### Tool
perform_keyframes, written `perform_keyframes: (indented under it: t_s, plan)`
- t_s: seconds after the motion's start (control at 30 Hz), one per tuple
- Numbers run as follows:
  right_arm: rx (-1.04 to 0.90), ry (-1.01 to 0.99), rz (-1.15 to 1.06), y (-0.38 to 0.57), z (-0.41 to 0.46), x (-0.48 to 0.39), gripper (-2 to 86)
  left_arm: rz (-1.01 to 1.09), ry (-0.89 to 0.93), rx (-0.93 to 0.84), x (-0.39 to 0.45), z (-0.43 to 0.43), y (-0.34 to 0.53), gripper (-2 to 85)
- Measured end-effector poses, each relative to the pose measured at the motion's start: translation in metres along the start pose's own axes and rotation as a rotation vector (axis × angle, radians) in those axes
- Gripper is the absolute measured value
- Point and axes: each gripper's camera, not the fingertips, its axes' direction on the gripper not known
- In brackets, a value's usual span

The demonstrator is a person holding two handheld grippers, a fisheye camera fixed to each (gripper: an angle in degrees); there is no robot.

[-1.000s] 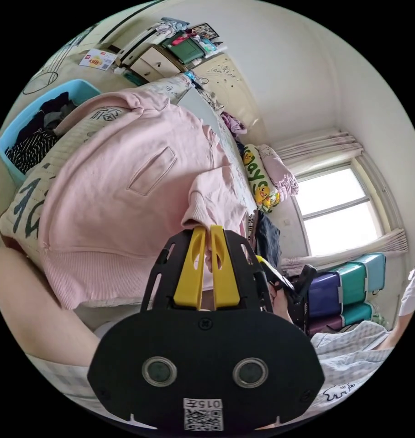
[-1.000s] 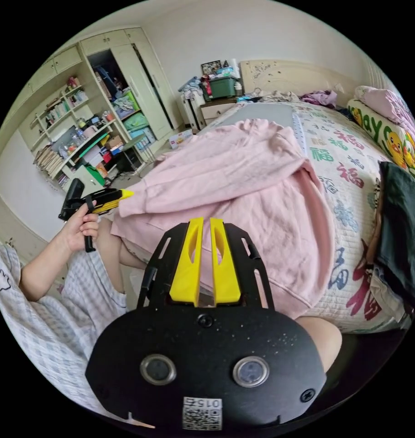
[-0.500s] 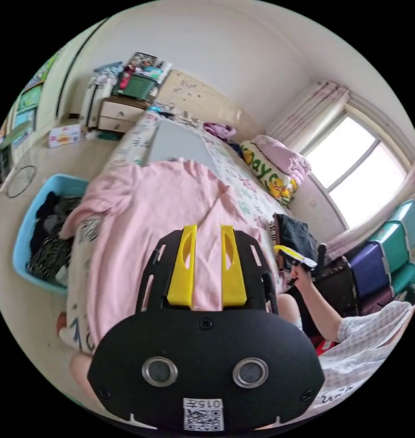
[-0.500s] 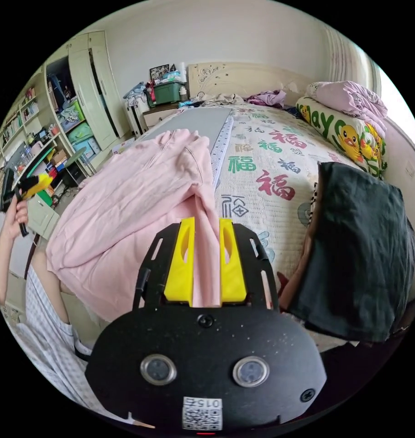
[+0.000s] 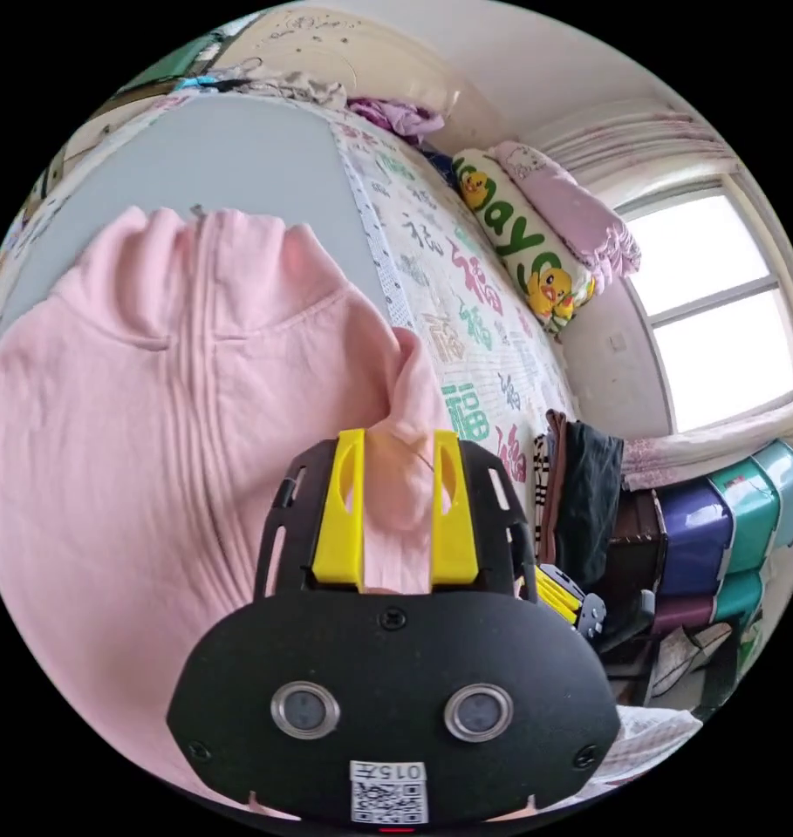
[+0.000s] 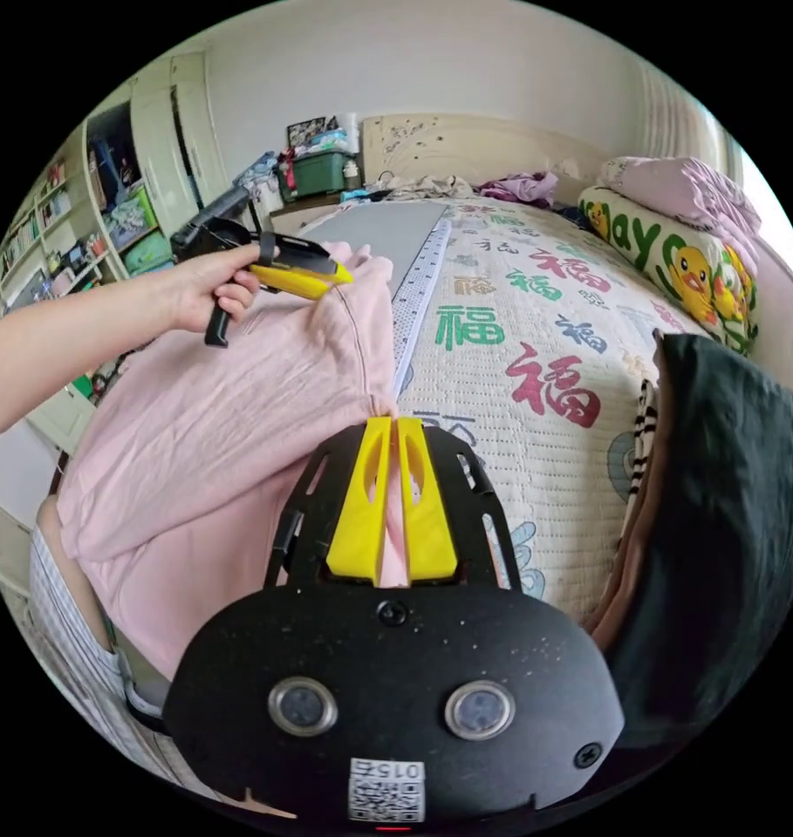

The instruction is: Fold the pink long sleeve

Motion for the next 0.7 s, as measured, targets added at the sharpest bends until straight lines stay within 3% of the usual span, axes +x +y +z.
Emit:
perform_keyframes:
  t_s: [0.2,0.47,0.7]
  plan:
    - [0.034,-0.012,0.184,0.002,0.000,0.038,-0.7,0.209,-0.108,-0.016,0.070,0.027,-0.054,2.7]
    - [-0.053,0.040,0.191,-0.012,0.019,0.049,0.8,0.190,-0.216,-0.024,0.088,0.072,-0.072,4.8]
    - [-0.013,-0.138,0.342,0.011,-0.013,0.095,3.4,0.227,-0.131,0.095,0.067,-0.009,-0.006,7.9]
